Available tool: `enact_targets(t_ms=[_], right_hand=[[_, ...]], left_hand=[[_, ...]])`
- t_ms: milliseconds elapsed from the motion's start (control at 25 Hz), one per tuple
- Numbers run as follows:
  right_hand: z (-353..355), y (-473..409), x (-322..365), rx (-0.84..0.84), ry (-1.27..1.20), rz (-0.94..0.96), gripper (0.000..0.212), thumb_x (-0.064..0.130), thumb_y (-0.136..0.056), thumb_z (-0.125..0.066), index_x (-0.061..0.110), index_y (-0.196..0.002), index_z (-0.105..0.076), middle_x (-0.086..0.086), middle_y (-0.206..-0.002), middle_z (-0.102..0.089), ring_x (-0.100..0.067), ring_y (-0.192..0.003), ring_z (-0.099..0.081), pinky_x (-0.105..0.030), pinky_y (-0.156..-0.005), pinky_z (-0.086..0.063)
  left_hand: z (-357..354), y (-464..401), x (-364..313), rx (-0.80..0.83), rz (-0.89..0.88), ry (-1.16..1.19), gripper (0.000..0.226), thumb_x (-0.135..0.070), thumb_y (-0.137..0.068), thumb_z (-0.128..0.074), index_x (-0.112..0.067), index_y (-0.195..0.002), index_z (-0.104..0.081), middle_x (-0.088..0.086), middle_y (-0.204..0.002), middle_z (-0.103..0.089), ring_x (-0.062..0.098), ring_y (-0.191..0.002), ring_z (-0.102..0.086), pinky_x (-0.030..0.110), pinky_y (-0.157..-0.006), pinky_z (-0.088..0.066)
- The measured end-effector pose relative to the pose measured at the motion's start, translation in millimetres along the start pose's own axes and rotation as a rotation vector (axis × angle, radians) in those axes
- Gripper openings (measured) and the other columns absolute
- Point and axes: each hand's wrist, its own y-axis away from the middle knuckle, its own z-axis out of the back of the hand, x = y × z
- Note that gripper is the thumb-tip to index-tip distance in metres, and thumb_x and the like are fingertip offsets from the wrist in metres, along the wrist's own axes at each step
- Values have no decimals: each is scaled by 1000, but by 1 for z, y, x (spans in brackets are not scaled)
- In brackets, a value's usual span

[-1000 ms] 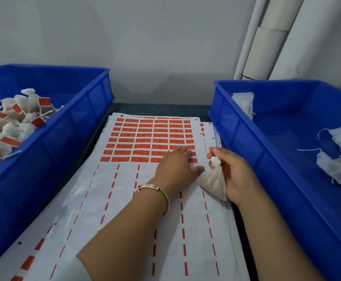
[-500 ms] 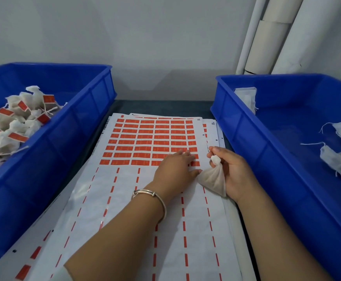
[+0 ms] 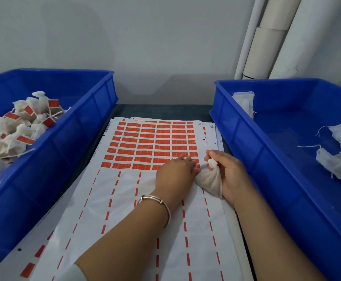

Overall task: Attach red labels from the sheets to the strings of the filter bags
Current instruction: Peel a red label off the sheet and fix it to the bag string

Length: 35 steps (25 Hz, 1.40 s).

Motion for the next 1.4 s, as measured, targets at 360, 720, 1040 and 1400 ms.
enact_targets(t_ms=[360, 720, 1040, 1400], right_hand=[[-2, -2, -3, -33, 34, 23, 12, 17, -90, -61, 12, -88, -72, -4, -85, -75, -19, -75, -73, -31, -61, -58], [2, -5, -4, -35, 39, 17, 11, 21, -89, -63, 15, -93, -72, -4, -91, -75, -21, -82, -73, -35, -69, -59], [2, -6, -6, -44, 37, 22, 10, 19, -89, -63, 15, -91, -72, -4, -91, -75, -22, -82, -73, -36, -70, -59], [2, -7, -8, -46, 67, 39, 10, 22, -89, -63, 18, -90, -73, 0, -88, -75, -18, -78, -73, -32, -65, -58]], left_hand=[[-6, 0, -5, -17, 16, -69, 40, -32, -97, -44, -23, -136, -43, -1, -141, -47, 22, -126, -47, 40, -93, -46], [-3, 4, -1, -85, -38, -27, 36, -38, -99, -37, -27, -131, -52, -4, -134, -53, 19, -124, -48, 36, -94, -45], [-7, 2, -1, -86, -38, -89, 37, -36, -99, -40, -26, -133, -49, -3, -136, -52, 21, -126, -47, 39, -96, -45], [-6, 5, -4, -157, -69, -90, 30, -31, -96, -49, -23, -123, -58, -3, -127, -59, 21, -121, -52, 36, -99, -44]])
